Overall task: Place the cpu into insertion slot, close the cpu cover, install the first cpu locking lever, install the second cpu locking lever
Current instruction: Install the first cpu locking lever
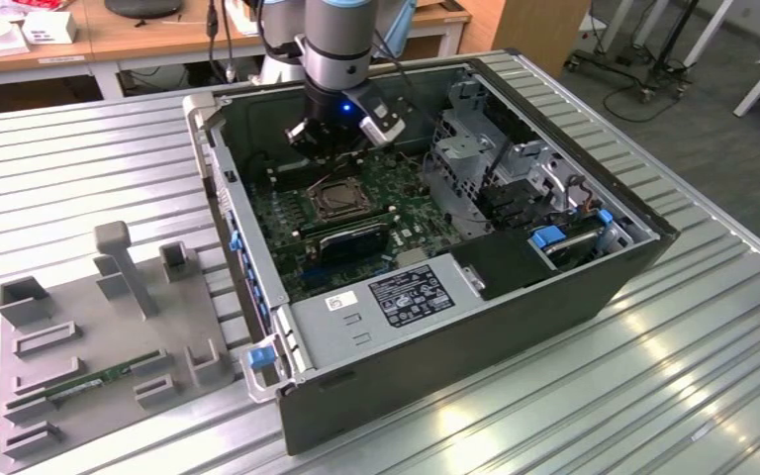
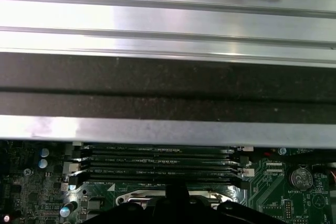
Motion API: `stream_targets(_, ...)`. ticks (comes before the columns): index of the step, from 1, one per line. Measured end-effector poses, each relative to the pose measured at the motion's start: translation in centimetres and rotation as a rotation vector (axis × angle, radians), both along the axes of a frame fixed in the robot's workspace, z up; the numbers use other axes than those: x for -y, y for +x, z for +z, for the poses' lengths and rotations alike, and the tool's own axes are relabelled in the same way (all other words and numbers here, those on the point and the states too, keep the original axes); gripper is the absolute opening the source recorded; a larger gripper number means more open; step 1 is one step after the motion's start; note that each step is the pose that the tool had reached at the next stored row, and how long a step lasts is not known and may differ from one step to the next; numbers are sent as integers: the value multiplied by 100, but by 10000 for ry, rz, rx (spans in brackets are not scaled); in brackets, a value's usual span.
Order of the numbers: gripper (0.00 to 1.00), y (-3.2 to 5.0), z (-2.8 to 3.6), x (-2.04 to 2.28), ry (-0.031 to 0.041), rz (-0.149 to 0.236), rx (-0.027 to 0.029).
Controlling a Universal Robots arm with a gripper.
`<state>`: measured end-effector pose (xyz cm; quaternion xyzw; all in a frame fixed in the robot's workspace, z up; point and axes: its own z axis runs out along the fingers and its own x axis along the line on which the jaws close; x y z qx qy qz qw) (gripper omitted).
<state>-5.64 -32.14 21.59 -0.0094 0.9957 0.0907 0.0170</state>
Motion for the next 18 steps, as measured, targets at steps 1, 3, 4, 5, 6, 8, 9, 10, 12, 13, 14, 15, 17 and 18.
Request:
stream_targets(1, 11, 3, -1, 0, 0, 0, 0)
stream_targets(3, 11, 10, -2, 0, 0, 0, 0)
stream_targets(4, 11, 10, -2, 0, -1, -1, 0)
stream_targets(5, 11, 10, -2, 0, -1, -2, 0)
stream_targets(6, 11, 10, -3, 0, -1, -2, 0)
stream_targets(8, 11, 11, -3, 0, 0, 0, 1)
stream_targets(9, 11, 11, -3, 0, 0, 0, 0)
stream_targets(10, 11, 11, -3, 0, -1, -1, 0)
stream_targets(12, 11, 11, -8, 0, 1, 0, 1)
stream_targets(13, 11, 11, -11, 0, 2, 0, 2)
stream_targets(14, 11, 11, -14, 0, 1, 0, 1)
stream_targets(15, 11, 11, -18, 0, 0, -1, 0)
stream_targets(17, 11, 13, -28, 0, 1, 0, 1)
stream_targets(18, 11, 14, -33, 0, -2, 0, 0)
